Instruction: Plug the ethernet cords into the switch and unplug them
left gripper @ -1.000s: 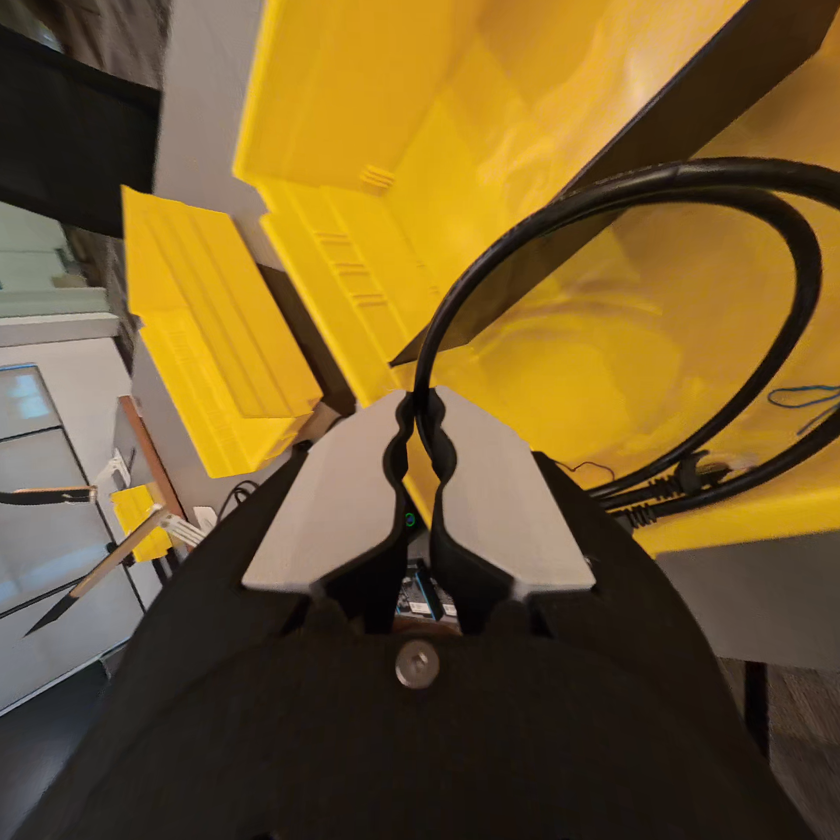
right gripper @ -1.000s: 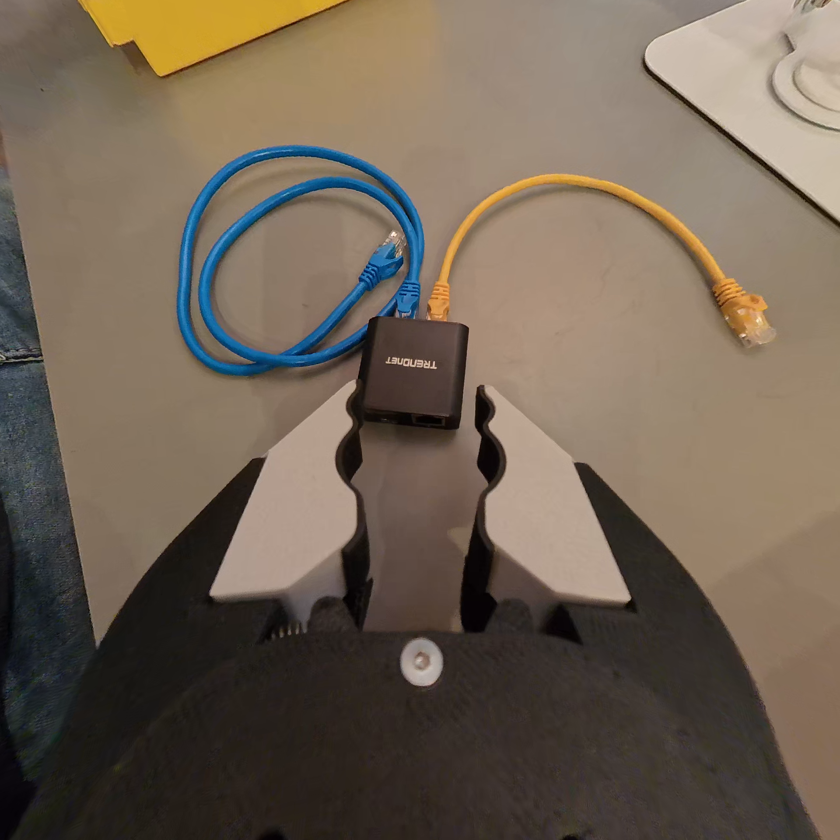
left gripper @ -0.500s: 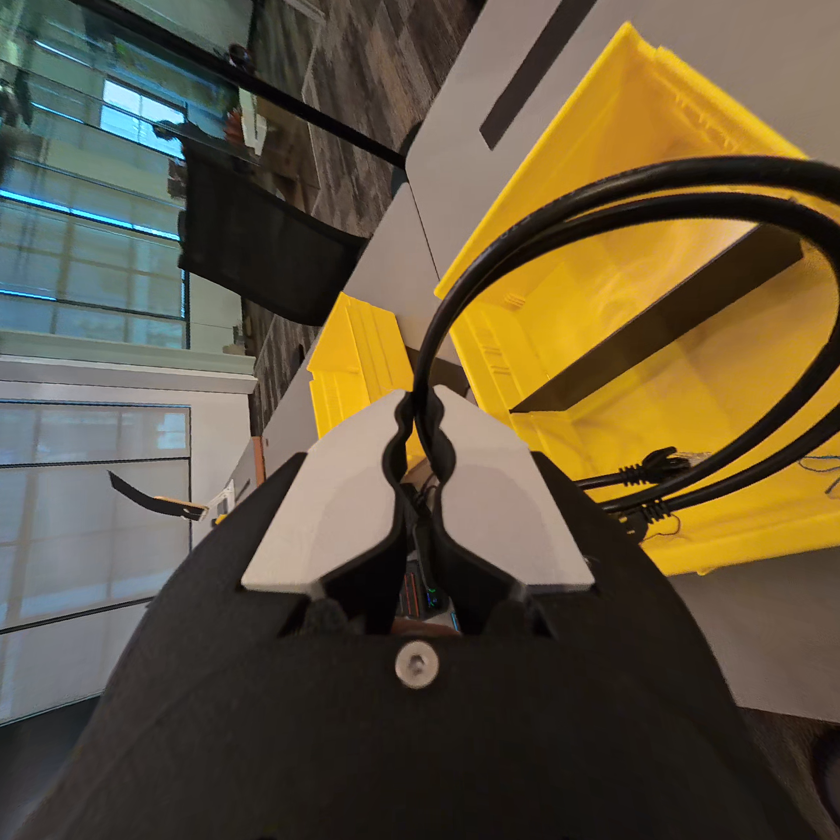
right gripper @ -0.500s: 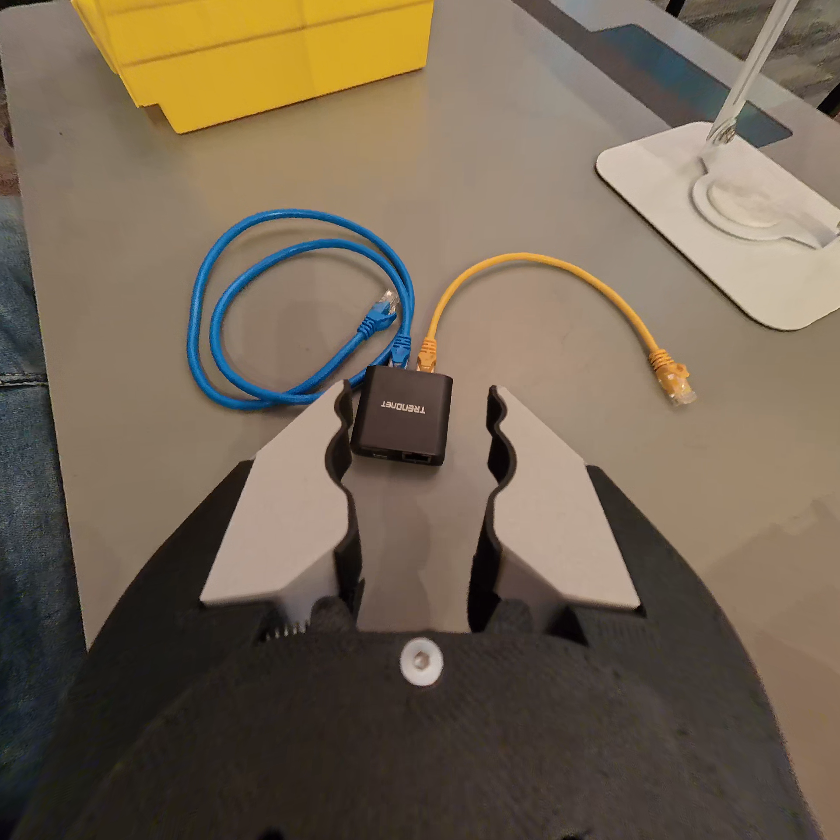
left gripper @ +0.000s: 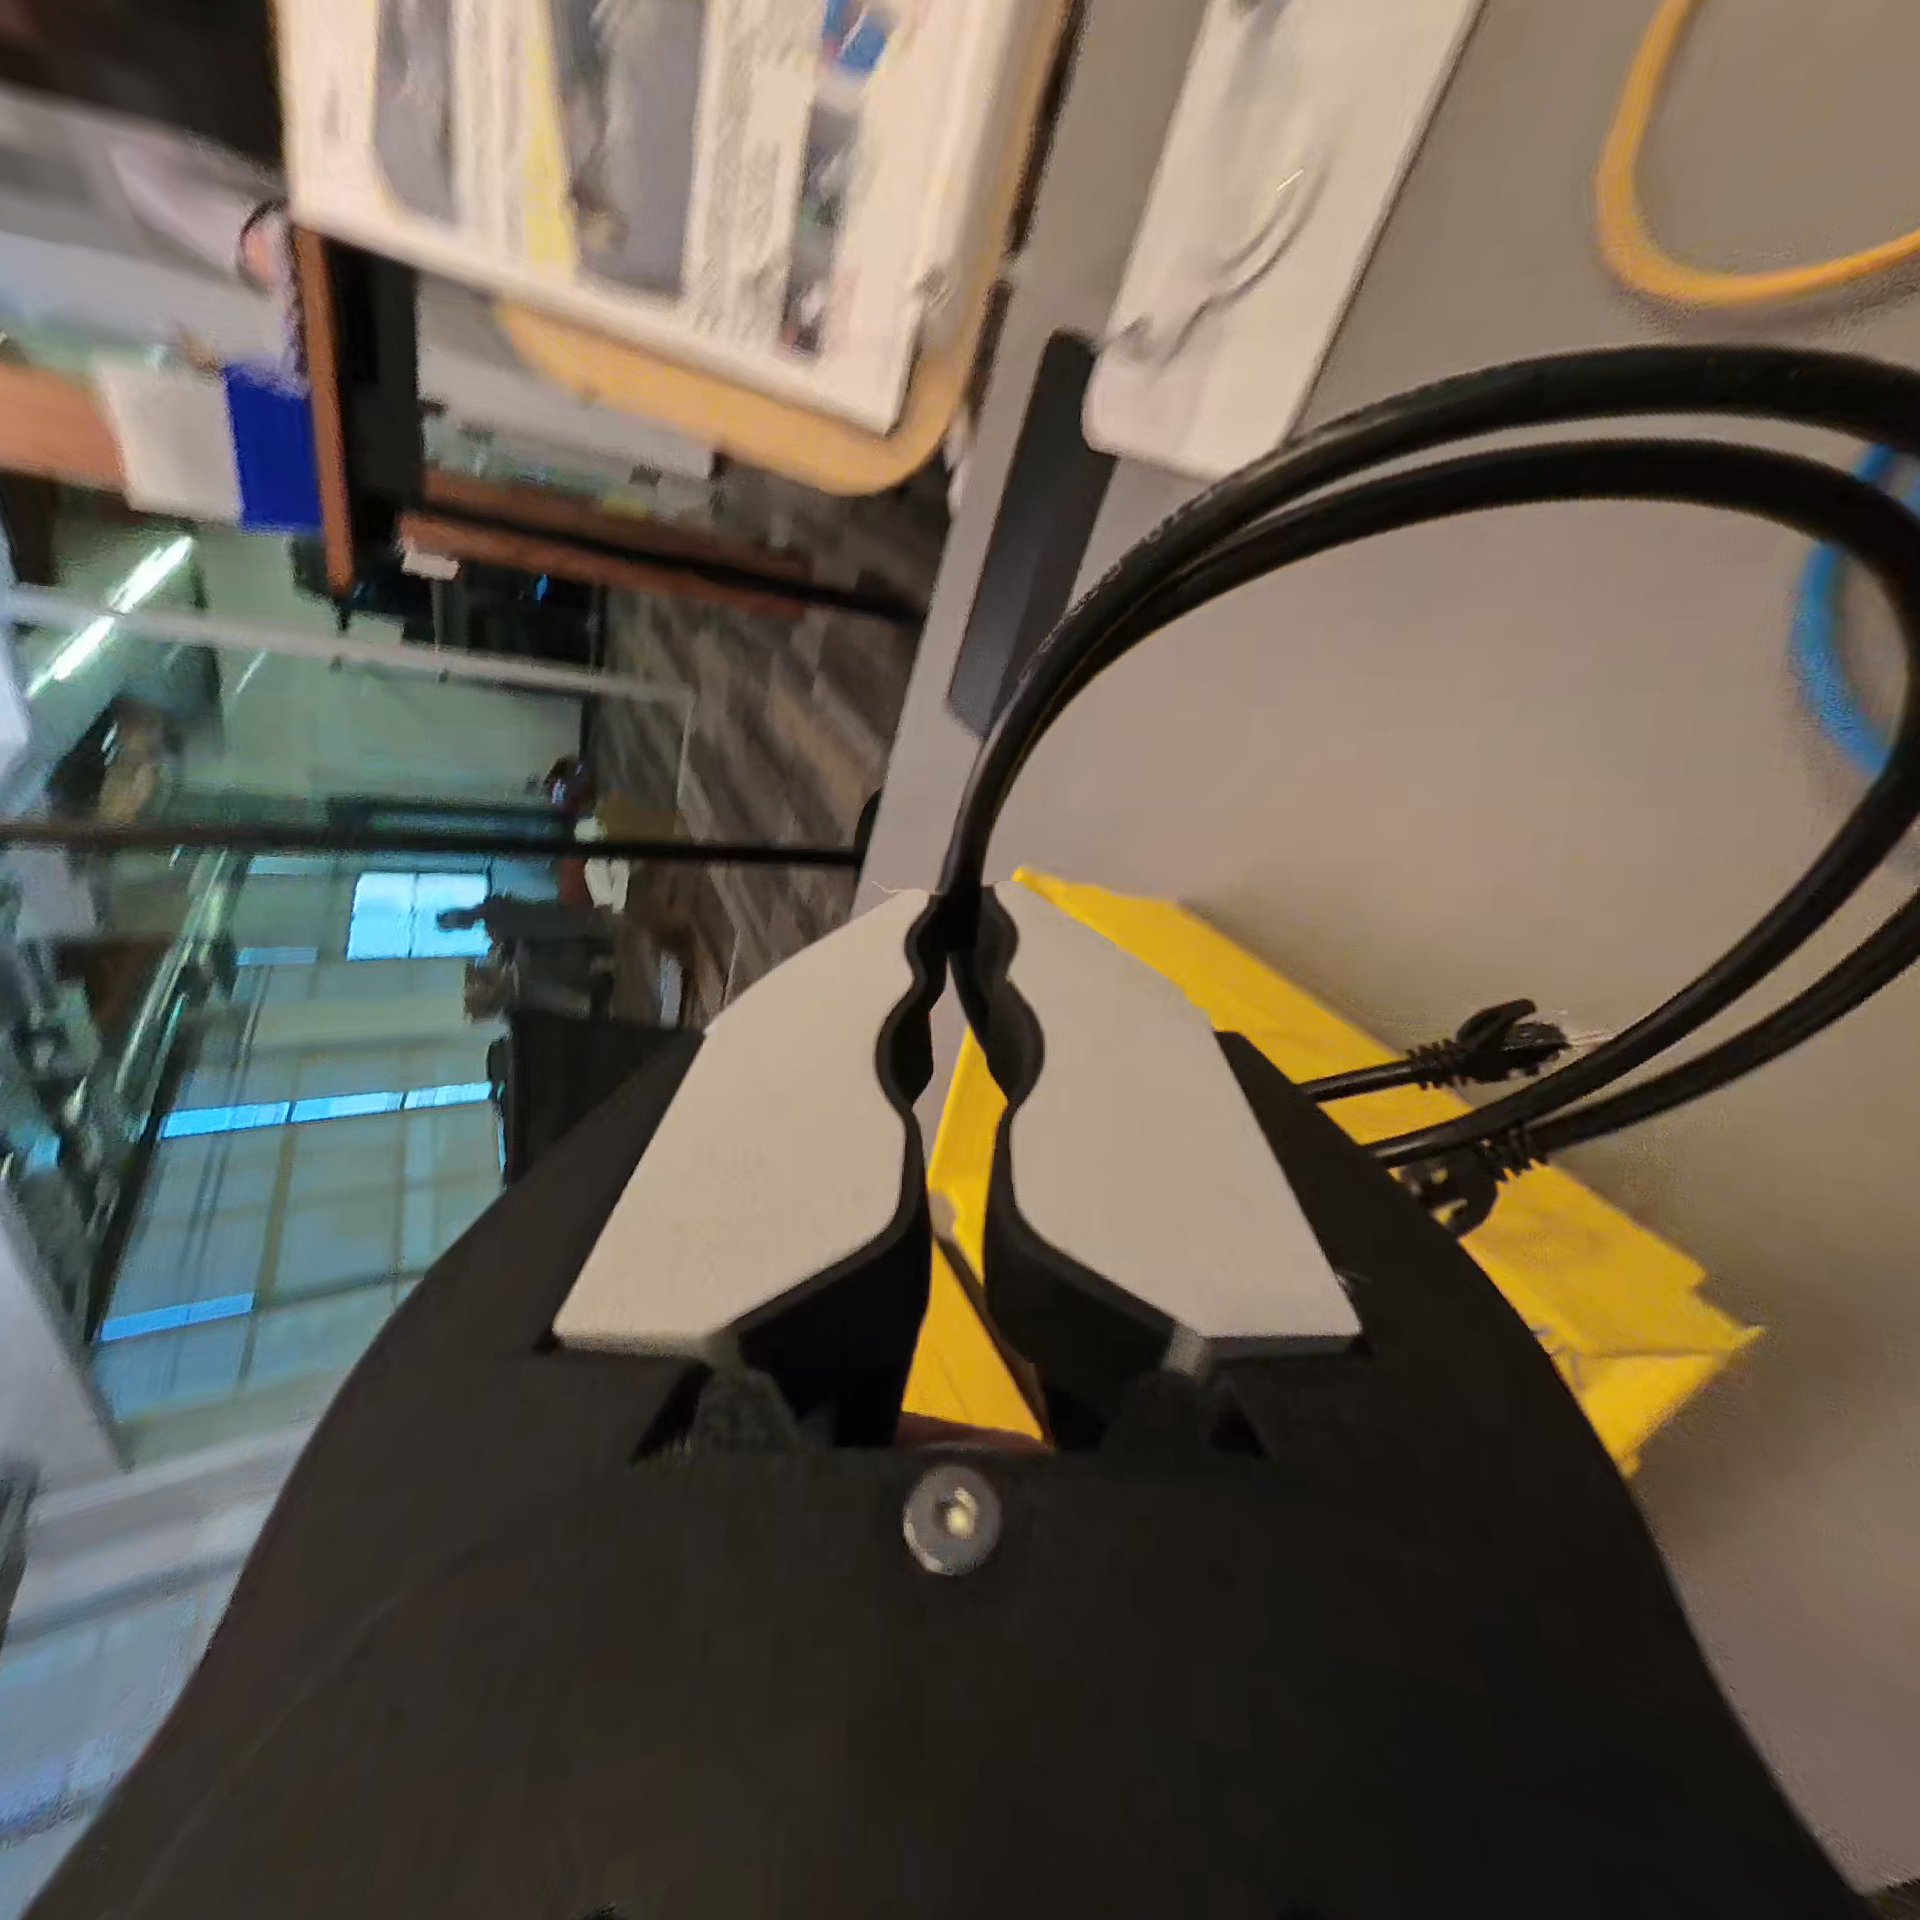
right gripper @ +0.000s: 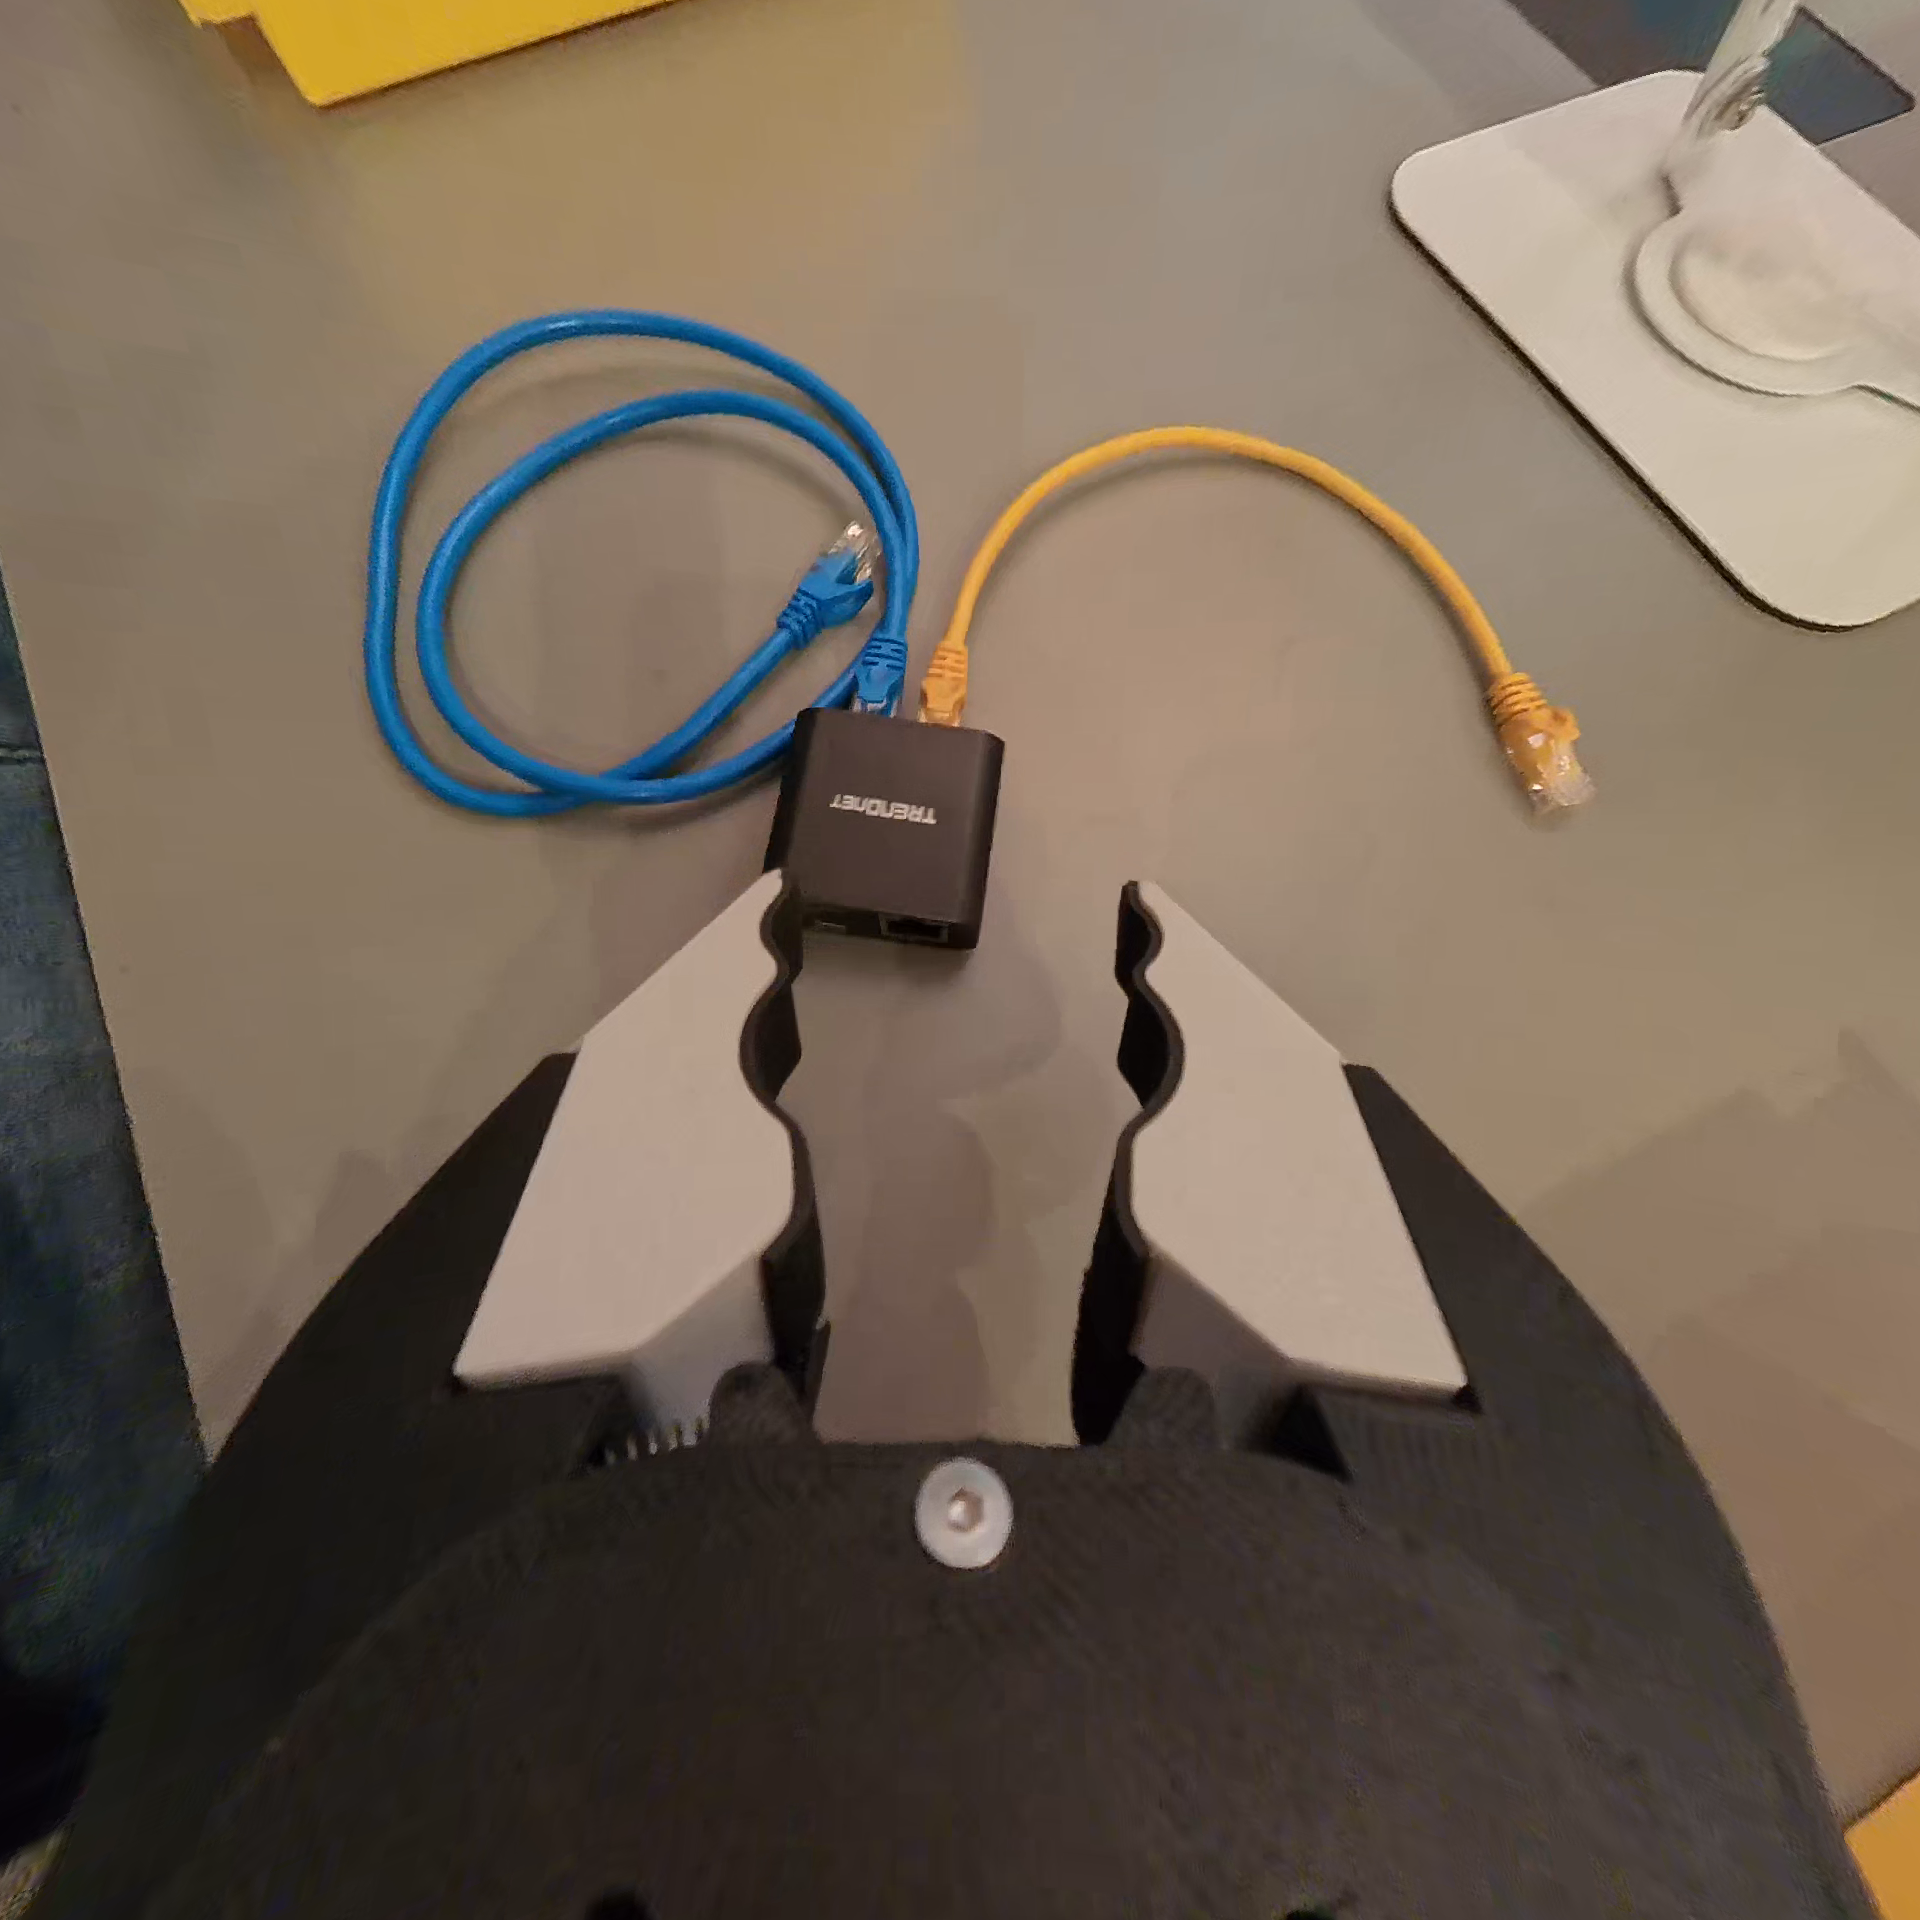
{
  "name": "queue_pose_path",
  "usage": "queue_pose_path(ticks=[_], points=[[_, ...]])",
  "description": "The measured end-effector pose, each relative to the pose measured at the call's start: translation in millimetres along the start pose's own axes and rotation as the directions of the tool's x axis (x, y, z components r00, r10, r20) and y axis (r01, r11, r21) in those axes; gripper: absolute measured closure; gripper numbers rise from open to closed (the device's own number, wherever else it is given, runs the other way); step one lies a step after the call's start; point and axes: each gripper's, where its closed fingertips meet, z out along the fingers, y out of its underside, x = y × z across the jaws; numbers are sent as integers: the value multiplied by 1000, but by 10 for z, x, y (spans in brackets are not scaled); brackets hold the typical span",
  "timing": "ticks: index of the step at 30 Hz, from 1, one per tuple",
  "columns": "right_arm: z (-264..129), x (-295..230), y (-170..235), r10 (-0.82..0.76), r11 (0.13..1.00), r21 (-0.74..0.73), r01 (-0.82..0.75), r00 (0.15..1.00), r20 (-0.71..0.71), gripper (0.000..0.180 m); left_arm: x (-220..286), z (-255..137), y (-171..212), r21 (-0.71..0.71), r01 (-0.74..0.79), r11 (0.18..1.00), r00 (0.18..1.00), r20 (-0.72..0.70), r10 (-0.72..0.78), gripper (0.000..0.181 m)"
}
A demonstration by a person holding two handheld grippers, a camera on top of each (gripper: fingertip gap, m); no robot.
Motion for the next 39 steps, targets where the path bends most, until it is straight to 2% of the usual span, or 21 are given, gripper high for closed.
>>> queue_pose_path(ticks=[3,6,8,10,12,14,15,17,19,22,26,29,31,33,34,36,37,39], points=[[39,-62,52,-47,997,-61,50,998,49,118,284,159,-324,53,-74,996,994,-75,78,175],[213,-153,125,-30,993,-106,45,990,136,119,490,341,-471,72,-114,991,984,-126,123,175],[299,-208,259,2,981,-190,27,988,152,128,569,412,-508,75,-126,989,980,-142,136,176],[323,-349,265,67,978,-208,-29,982,177,122,612,430,-513,76,-121,990,979,-155,132,176],[309,-598,221,118,975,-213,-65,963,242,129,640,427,-484,75,-112,991,979,-164,123,176],[277,-906,166,137,975,-214,-64,927,348,119,670,431,-425,66,-102,993,978,-174,112,176],[245,-1000,141,123,977,-209,-43,913,388,120,690,434,-392,62,-99,993,978,-178,108,176],[161,-947,66,8,985,-162,59,923,385,120,721,430,-317,50,-97,994,978,-180,105,175],[114,-814,-37,-174,965,-122,230,918,356,124,758,407,-264,47,-87,995,977,-189,95,176],[250,-643,-172,-421,864,-123,489,834,355,127,780,380,-221,44,-84,996,978,-185,90,175],[632,-599,-487,-510,797,-65,601,726,461,139,798,334,-211,50,-75,996,980,-180,83,175],[944,-556,-655,-503,783,-78,618,701,506,145,831,304,-183,52,-76,996,980,-181,84,176],[1164,-581,-722,-440,817,-91,569,718,539,147,852,296,-157,53,-69,996,980,-185,77,176],[1328,-530,-626,-462,779,-139,611,711,530,149,873,296,-132,54,-61,997,980,-188,70,176],[1373,-542,-703,-468,798,-109,593,723,508,155,884,296,-121,56,-56,997,979,-190,66,176],[1447,-438,-646,-470,790,-156,593,749,467,170,904,299,-95,55,-53,997,979,-194,62,175],[1476,-386,-634,-449,805,-178,566,778,440,177,914,302,-84,55,-50,997,979,-196,60,175],[1492,-265,-636,-360,860,-220,460,854,375,180,929,313,-69,55,-47,997,978,-200,57,175]])
